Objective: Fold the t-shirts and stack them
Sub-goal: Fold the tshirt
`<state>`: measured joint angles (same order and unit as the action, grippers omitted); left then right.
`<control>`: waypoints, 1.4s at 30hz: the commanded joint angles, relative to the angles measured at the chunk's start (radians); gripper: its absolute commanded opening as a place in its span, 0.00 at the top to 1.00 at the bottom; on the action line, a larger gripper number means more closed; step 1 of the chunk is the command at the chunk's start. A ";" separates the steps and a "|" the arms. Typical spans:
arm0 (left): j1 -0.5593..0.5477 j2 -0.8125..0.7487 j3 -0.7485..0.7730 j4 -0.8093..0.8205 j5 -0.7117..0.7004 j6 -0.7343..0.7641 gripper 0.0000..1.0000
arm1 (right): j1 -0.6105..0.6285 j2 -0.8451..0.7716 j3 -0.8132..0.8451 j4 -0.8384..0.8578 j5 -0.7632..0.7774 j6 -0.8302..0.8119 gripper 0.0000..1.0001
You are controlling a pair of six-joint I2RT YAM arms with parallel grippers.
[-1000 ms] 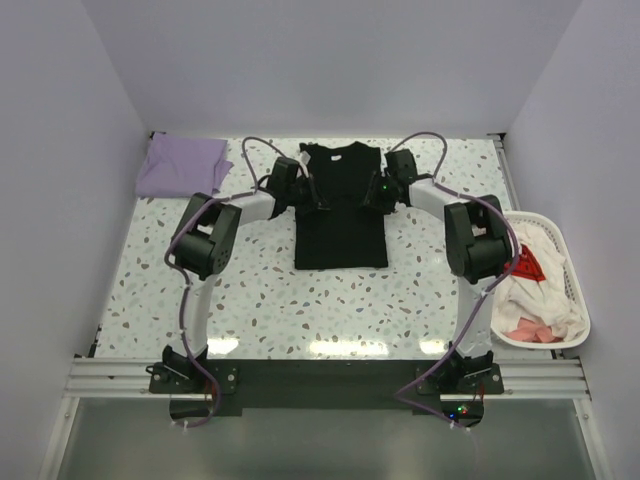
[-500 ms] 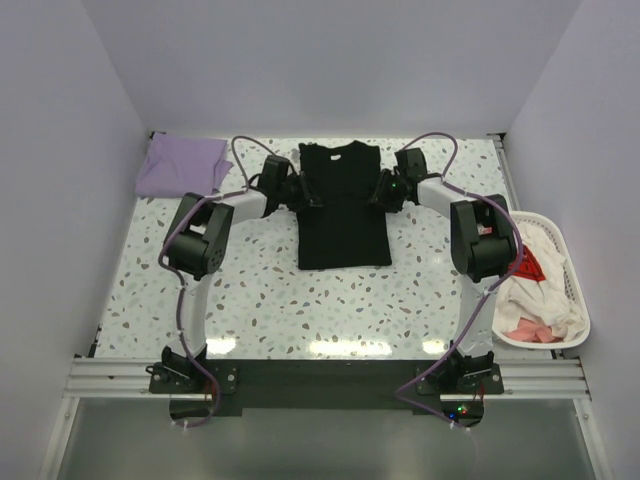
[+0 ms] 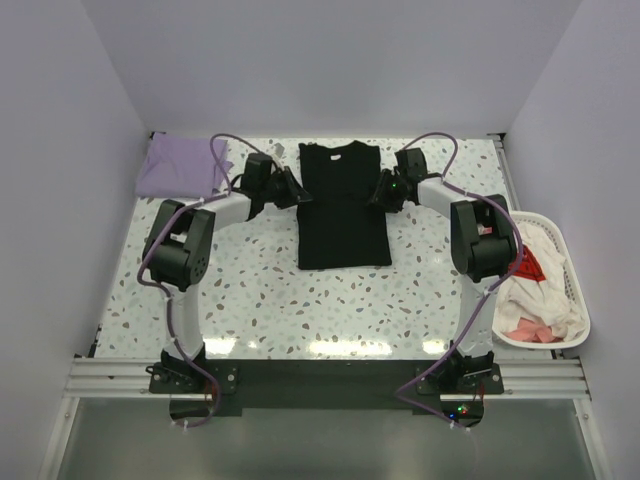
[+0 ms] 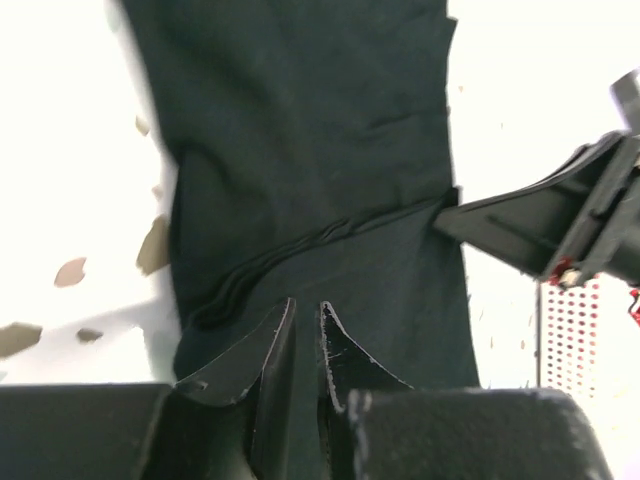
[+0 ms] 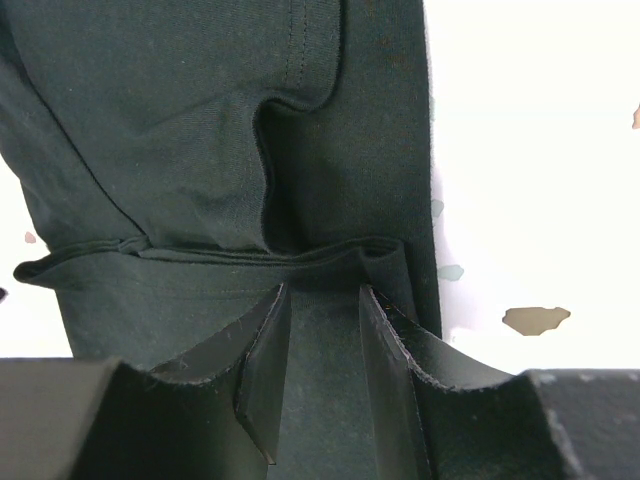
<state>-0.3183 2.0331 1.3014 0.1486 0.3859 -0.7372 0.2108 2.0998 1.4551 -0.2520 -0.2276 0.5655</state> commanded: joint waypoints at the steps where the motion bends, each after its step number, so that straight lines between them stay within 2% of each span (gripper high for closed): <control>1: -0.001 0.016 -0.036 0.063 0.005 0.007 0.83 | -0.007 -0.040 -0.006 -0.039 0.017 -0.009 0.62; 6: 0.002 0.058 -0.031 0.045 -0.033 0.004 0.85 | -0.007 -0.035 -0.009 -0.047 0.025 -0.013 0.62; 14: 0.036 0.095 -0.030 0.071 0.001 -0.021 0.87 | -0.016 -0.049 -0.022 -0.050 0.028 -0.019 0.62; 23: 0.041 -0.019 -0.034 0.066 0.038 -0.031 0.82 | -0.002 -0.168 -0.036 -0.084 0.030 -0.024 0.61; 29: 0.010 -0.215 -0.206 0.117 0.024 -0.086 0.79 | 0.042 -0.369 -0.188 -0.067 0.057 -0.021 0.61; 33: -0.091 -0.296 -0.296 0.118 -0.001 -0.080 0.80 | 0.139 -0.466 -0.327 -0.027 0.097 -0.007 0.61; 37: -0.182 -0.301 -0.408 0.167 0.002 -0.096 0.85 | 0.228 -0.535 -0.443 0.063 0.074 0.051 0.61; 42: -0.219 -0.243 -0.485 0.281 0.034 -0.126 0.88 | 0.279 -0.500 -0.509 0.134 0.082 0.074 0.61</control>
<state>-0.5461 1.7603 0.8452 0.3210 0.4103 -0.8345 0.4820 1.5867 0.9619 -0.2192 -0.1635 0.6106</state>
